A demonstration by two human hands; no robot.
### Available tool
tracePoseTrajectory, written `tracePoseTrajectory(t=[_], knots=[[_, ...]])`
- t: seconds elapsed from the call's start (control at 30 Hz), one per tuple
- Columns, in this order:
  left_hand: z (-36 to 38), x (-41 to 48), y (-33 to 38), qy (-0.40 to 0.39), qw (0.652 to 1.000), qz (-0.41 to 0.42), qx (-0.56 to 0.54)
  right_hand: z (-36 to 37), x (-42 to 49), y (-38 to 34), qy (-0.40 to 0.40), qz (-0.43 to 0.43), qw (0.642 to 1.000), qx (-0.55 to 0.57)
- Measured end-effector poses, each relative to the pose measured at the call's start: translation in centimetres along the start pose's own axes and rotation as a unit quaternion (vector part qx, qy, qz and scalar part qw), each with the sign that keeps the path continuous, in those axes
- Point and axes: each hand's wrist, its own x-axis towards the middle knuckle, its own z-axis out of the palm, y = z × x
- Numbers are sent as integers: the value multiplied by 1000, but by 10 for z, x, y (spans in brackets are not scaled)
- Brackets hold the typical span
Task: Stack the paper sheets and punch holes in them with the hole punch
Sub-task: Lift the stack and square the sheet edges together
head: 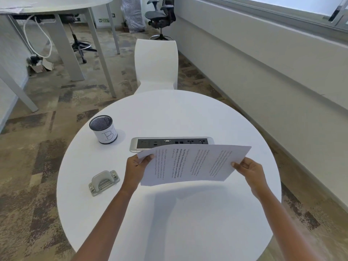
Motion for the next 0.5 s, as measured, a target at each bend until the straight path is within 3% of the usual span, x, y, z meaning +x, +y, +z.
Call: tracePoseTrajectory(t=[0.3, 0.5], knots=[[-8, -5, -35, 22, 998, -40, 52, 19, -10, 30, 15, 25, 996, -81], [-11, -6, -38, 21, 997, -59, 41, 20, -14, 36, 23, 15, 997, -78]])
